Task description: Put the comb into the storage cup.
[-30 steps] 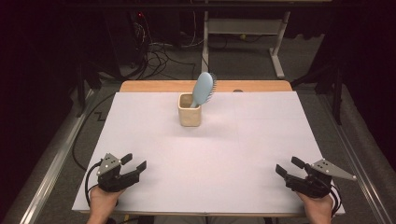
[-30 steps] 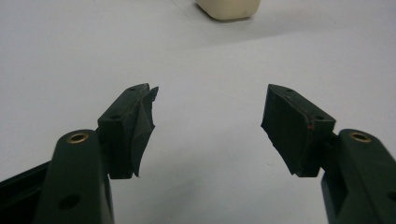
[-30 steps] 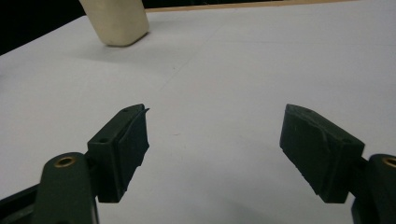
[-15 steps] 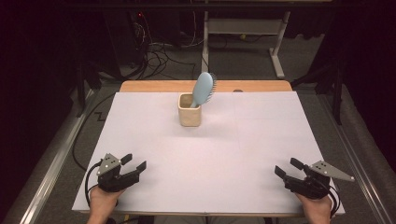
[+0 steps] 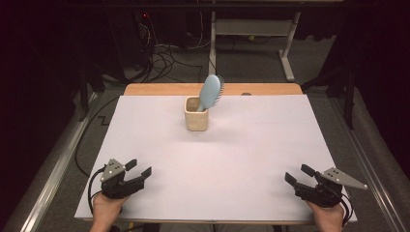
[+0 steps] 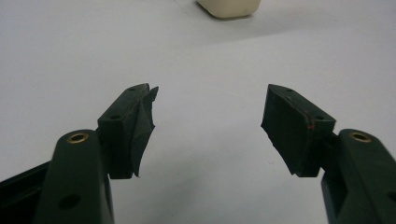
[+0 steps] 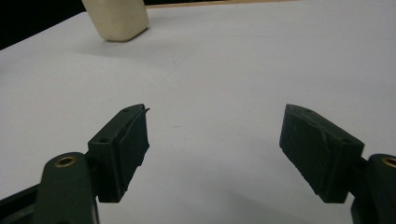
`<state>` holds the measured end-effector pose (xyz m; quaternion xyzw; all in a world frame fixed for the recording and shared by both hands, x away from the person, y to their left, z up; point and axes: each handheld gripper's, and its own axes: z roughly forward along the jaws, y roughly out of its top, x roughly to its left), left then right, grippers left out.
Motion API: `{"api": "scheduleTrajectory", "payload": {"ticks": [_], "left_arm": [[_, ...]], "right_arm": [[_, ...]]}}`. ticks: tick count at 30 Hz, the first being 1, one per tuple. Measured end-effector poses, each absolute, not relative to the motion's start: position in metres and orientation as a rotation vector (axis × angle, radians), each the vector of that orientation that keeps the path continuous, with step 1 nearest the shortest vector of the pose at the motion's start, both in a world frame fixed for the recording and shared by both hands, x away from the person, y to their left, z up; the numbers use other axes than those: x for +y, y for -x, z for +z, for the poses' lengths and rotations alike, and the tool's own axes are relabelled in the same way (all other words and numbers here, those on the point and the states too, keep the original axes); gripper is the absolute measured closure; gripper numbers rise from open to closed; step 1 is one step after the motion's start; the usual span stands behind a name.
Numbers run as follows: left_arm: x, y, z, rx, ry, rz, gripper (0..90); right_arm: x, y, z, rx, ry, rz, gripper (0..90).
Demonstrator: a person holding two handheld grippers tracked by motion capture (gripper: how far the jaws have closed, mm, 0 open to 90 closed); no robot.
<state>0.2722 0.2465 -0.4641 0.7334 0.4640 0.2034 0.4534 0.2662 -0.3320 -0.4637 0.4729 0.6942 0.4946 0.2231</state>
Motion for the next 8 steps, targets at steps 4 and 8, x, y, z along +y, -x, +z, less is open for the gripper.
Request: {"api": "scheduleTrajectory", "payload": {"ticks": [4, 8], "left_arm": [[0.2465, -0.2722, -0.4640, 1.145, -1.810, 0.502, 34.3], [0.2464, -0.2722, -0.4639, 1.143, -1.814, 0.501, 34.3]], "right_arm": [[-0.3320, -0.2661, -0.4637, 1.915, -1.310, 1.369, 24.2], [-0.3322, -0.2660, -0.4637, 1.915, -1.310, 1.371, 24.2]]}}
